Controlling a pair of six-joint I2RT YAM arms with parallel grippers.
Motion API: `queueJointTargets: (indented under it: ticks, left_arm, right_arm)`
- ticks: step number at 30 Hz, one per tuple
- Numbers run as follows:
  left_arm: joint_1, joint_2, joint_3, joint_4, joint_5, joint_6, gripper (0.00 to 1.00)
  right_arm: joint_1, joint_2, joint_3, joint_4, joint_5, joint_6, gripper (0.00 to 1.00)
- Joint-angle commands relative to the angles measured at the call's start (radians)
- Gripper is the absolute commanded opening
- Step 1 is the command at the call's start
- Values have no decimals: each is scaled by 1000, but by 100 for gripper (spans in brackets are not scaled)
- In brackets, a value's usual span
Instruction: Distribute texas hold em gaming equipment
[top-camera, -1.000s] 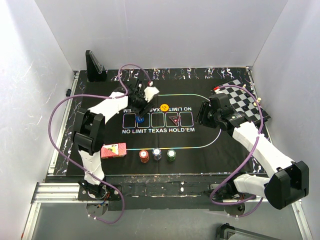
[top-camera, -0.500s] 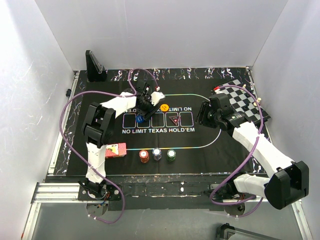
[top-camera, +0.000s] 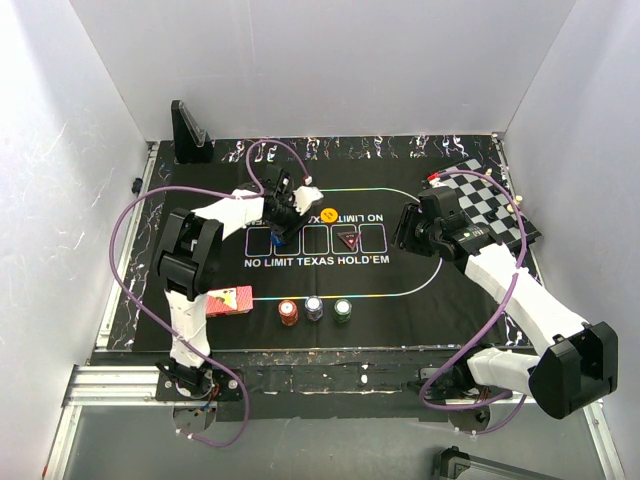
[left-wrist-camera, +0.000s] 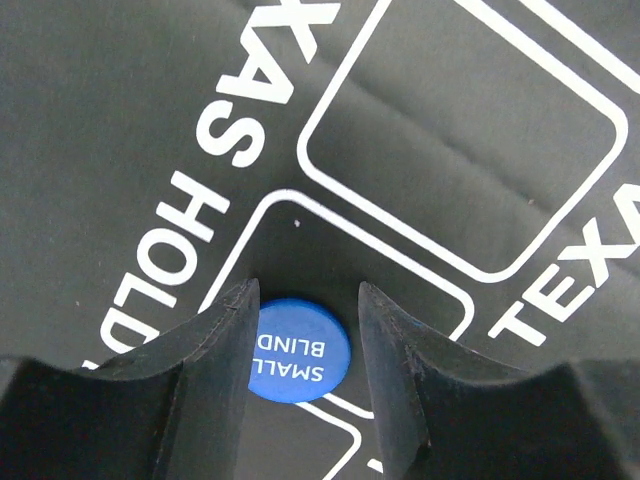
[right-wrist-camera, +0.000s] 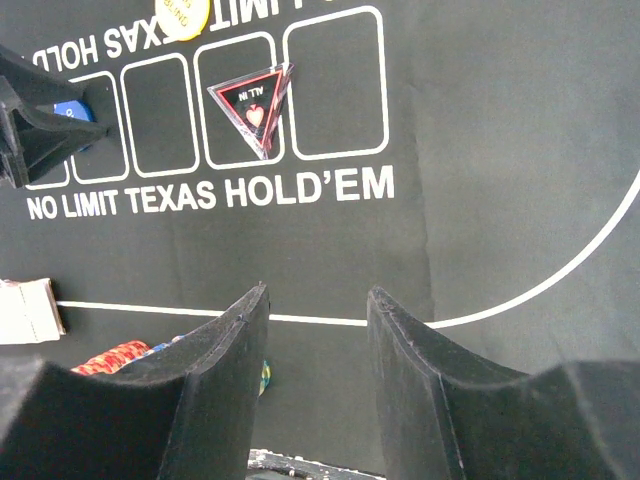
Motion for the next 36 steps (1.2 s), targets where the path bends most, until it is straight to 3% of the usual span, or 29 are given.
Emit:
queueJointTargets:
  ticks: [1,9,20,36]
  left_arm:
    - [36,-36,-66,-54,-26,49,43]
    - [60,-65,-91,-86,-35,86,40]
    - [97,-169,-269,-74,-72,174,40]
    - [305,-283,-402,-74,-137,351,41]
  right_arm:
    - [-4,-7,15,21,6,5,51]
    - [-4,-3,26,17,3,8,50]
    - [-4,-4,20,23,0,11,49]
    - [-6,33,34,64,-27,7,48]
